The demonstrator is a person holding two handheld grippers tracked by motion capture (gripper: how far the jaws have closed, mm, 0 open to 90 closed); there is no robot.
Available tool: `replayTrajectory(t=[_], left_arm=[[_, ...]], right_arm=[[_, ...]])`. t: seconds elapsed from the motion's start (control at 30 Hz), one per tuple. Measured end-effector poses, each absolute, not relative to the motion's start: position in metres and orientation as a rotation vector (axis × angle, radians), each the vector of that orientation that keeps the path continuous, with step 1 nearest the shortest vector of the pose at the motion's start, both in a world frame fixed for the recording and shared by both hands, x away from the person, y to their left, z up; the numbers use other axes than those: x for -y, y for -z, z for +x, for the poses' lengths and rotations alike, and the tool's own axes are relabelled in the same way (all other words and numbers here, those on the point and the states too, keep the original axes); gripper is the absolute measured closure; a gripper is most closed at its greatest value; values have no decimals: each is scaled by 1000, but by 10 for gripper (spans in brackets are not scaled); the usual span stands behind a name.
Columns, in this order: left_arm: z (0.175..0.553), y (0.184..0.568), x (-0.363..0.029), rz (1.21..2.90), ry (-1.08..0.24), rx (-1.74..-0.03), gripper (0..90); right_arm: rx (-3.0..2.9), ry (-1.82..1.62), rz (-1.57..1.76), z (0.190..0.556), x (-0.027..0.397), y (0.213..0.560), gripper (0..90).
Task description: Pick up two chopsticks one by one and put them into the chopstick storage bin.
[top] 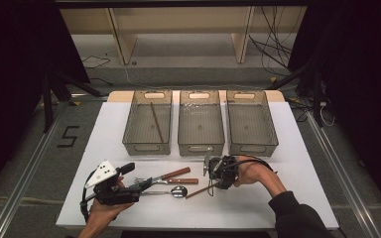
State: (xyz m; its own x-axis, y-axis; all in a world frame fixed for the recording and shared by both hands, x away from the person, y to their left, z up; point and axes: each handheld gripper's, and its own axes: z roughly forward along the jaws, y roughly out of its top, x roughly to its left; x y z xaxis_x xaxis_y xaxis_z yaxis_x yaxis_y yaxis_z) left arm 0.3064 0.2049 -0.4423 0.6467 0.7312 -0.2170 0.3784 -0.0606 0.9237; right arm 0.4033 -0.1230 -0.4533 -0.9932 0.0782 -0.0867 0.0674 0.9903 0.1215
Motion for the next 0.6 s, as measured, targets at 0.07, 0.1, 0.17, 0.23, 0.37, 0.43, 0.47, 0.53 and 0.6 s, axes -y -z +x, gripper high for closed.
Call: replayTrajectory(t=[0.07, 0.1, 0.17, 0.23, 0.37, 0.43, 0.47, 0.53, 0.6], left_arm=[[306, 442, -205, 1674, -369, -918, 124], [306, 442, -205, 1675, -369, -917, 124], [306, 442, -205, 1674, -369, -918, 124], [306, 442, -205, 1673, -369, -918, 125], [306, 442, -205, 1676, -371, -917, 124], [306, 442, -205, 1675, -371, -918, 125], [306, 442, -205, 1673, -370, -919, 124], [306, 442, -205, 1673, -371, -918, 125], [306, 442, -204, 1674, -370, -918, 124]], right_arm=[[-3046, -162, 107, 404, 123, 455, 680], [-3048, -168, 93, 405, 123, 455, 694], [-3058, -159, 98, 404, 123, 455, 713], [-3060, -153, 86, 403, 122, 455, 732], [-3051, -141, 37, 399, 121, 455, 756], [-3042, -134, -4, 397, 121, 455, 770], [-3046, -121, -20, 396, 121, 455, 778], [-3052, -117, -40, 394, 122, 455, 790], [-3051, -105, -80, 393, 122, 455, 801]])
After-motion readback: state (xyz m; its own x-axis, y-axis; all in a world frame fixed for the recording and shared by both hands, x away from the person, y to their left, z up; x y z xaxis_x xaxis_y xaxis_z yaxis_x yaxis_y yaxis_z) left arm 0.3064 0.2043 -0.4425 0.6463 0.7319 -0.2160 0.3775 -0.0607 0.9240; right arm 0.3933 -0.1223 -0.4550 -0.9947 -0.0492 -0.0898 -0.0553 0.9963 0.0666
